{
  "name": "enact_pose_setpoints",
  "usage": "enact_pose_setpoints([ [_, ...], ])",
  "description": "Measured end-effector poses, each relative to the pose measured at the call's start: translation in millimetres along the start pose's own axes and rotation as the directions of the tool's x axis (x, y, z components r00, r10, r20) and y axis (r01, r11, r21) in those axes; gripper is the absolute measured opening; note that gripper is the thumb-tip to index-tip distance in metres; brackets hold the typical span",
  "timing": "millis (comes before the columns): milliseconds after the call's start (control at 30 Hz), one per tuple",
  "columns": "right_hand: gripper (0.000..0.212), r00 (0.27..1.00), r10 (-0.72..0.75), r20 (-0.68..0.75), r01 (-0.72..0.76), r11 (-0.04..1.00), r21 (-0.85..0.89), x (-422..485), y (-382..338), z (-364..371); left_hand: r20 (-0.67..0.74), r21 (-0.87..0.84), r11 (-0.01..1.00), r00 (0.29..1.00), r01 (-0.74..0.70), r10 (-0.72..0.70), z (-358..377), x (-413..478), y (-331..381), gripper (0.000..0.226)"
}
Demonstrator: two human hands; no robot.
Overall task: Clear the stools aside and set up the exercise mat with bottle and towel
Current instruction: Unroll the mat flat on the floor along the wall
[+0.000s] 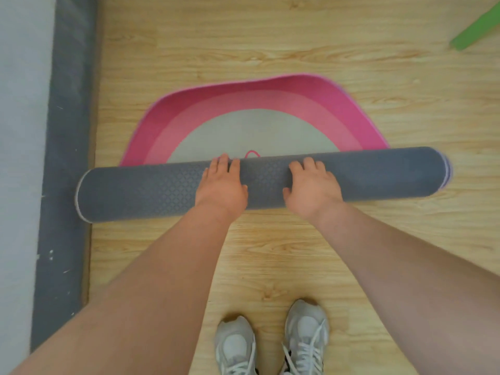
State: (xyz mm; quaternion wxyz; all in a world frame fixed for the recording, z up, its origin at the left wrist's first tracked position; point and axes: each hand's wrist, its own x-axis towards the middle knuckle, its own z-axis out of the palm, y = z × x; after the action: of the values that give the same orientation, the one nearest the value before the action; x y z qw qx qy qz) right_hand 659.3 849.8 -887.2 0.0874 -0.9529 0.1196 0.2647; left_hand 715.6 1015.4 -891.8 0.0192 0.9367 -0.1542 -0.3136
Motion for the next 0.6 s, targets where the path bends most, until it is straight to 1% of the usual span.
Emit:
enact_pose_setpoints([
  [67,0.041,0.999,0.008,-0.044,-0.007,1.000,0.027,-5,2,2,0.021,0.050,0.999,1.000,-0.016,0.015,4,-2,0,0.065],
  [133,0.047,0.999,0.009,-0.042,-0.007,0.999,0.043,-4,7,4,0.069,0.104,0.994,0.997,-0.028,0.021,11,-7,-4,0.064],
  [167,0.056,1.000,0.014,0.008,-0.014,0.999,0.045,-1,10,6,0.091,0.118,0.992,0.995,-0.037,0.026,16,-11,-6,0.063],
  [233,0.072,0.984,0.042,0.173,-0.049,0.998,0.037,0,14,9,0.110,0.102,0.993,0.993,-0.052,0.041,28,-24,-9,0.059],
  [300,0.077,0.956,0.070,0.285,-0.081,0.996,0.025,-5,14,16,0.078,0.074,0.996,0.996,-0.044,0.038,39,-42,-9,0.055],
  [367,0.076,0.950,0.084,0.299,-0.095,0.995,0.022,-17,13,24,0.038,0.103,0.993,0.998,-0.050,0.046,47,-57,-8,0.057],
  [467,0.075,0.964,0.066,0.259,-0.049,0.996,-0.070,-38,11,33,0.026,0.143,0.988,0.998,-0.052,0.049,56,-69,-7,0.062],
  [533,0.066,0.961,0.064,0.268,-0.035,0.993,-0.110,-52,10,40,0.072,0.128,0.991,0.997,-0.030,0.021,62,-77,-5,0.057],
  [600,0.052,0.957,0.087,0.276,-0.062,0.993,-0.096,-66,9,45,0.104,0.150,0.988,0.994,-0.041,0.025,64,-88,-2,0.047],
])
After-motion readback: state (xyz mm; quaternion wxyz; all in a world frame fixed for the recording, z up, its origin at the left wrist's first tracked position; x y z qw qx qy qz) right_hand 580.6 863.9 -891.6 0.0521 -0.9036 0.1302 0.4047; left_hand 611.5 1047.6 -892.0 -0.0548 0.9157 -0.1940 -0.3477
